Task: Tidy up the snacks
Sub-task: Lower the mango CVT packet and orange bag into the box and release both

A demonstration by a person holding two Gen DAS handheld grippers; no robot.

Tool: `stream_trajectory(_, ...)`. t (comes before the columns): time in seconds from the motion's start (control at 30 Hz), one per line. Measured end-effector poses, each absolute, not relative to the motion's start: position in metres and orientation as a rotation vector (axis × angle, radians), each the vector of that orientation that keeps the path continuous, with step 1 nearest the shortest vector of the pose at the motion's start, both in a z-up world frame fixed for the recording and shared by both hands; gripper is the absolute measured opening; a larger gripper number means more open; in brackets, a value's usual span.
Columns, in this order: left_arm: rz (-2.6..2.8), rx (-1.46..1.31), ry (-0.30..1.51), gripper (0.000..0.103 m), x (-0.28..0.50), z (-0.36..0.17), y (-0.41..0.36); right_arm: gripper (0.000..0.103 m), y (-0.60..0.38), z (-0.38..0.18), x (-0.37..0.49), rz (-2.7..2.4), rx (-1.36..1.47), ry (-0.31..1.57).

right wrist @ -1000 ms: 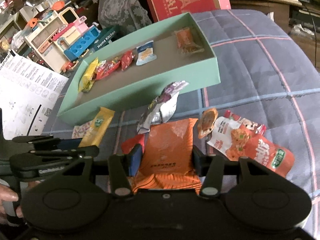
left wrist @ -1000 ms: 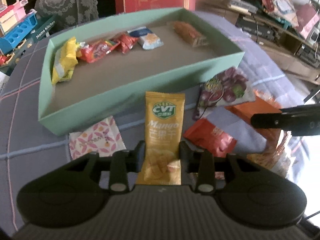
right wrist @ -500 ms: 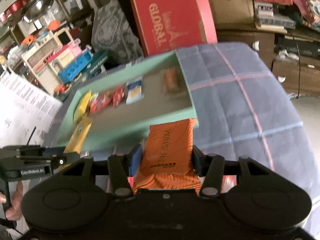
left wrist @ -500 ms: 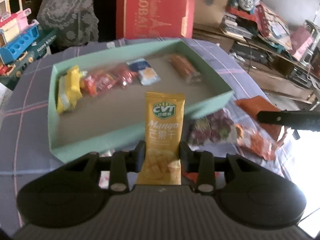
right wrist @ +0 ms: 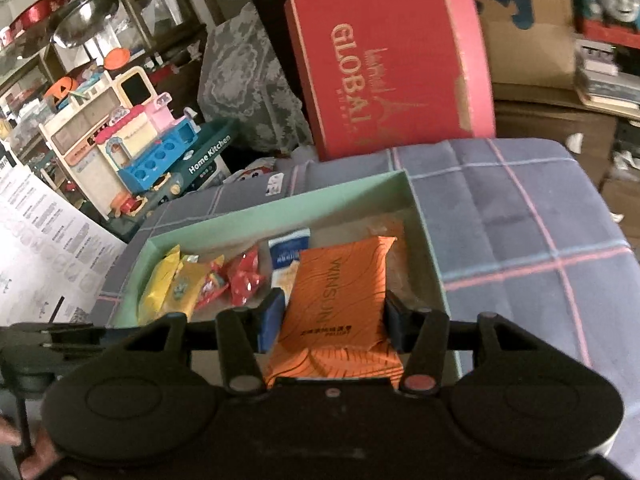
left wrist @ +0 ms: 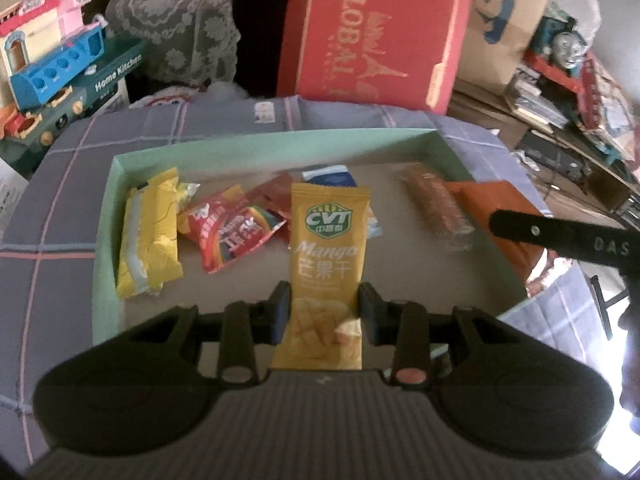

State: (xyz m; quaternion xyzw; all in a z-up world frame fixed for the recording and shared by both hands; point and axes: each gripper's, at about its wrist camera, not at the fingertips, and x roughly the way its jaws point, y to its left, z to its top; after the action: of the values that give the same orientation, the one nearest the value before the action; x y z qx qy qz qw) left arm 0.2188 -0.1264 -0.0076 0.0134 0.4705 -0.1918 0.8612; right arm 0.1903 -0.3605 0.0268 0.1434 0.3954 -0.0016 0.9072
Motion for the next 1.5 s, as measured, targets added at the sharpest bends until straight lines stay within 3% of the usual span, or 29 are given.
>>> stream_trajectory(0.33, -0.383, 0.006, 1.057, 0.036, 0.255, -0.045, -0.136, 0.052, -0.353, -0.012, 0.261, 0.023, 0.283, 0.835)
stream_trajectory(0.4, -0.382, 0.018, 1.055, 0.038, 0.256, -0.049, -0.139, 0.057, -0.353, -0.015, 0.27, 0.02, 0.29, 0.818)
stream_trajectory(0.43, -0.373, 0.028, 1.049, 0.047, 0.256, -0.05, -0.141, 0.075, -0.353, -0.015, 0.274, 0.015, 0.298, 0.808)
stream_trajectory(0.47, -0.361, 0.035, 1.042, 0.067, 0.256, -0.051, -0.142, 0.085, -0.354, -0.015, 0.274, 0.005, 0.307, 0.796)
stream_trajectory(0.5, -0.352, 0.034, 1.035, 0.076, 0.256, -0.05, -0.143, 0.095, -0.354, -0.014, 0.273, -0.008, 0.314, 0.777)
stream_trajectory(0.53, -0.343, 0.03, 1.022, 0.089, 0.256, -0.05, -0.142, 0.095, -0.355, -0.013, 0.272, -0.011, 0.318, 0.766)
stream_trajectory(0.57, -0.339, 0.027, 1.013, 0.093, 0.255, -0.048, -0.141, 0.095, -0.356, -0.013, 0.27, -0.007, 0.324, 0.766)
stream_trajectory(0.87, -0.323, 0.014, 1.015, 0.102, 0.244, -0.038, -0.14, 0.102, -0.366, 0.0, 0.238, -0.03, 0.339, 0.782)
stream_trajectory(1.5, -0.374, 0.097, 1.044, 0.103, 0.136, -0.029, -0.133, 0.103, -0.366, 0.032, 0.106, -0.028, 0.35, 0.822)
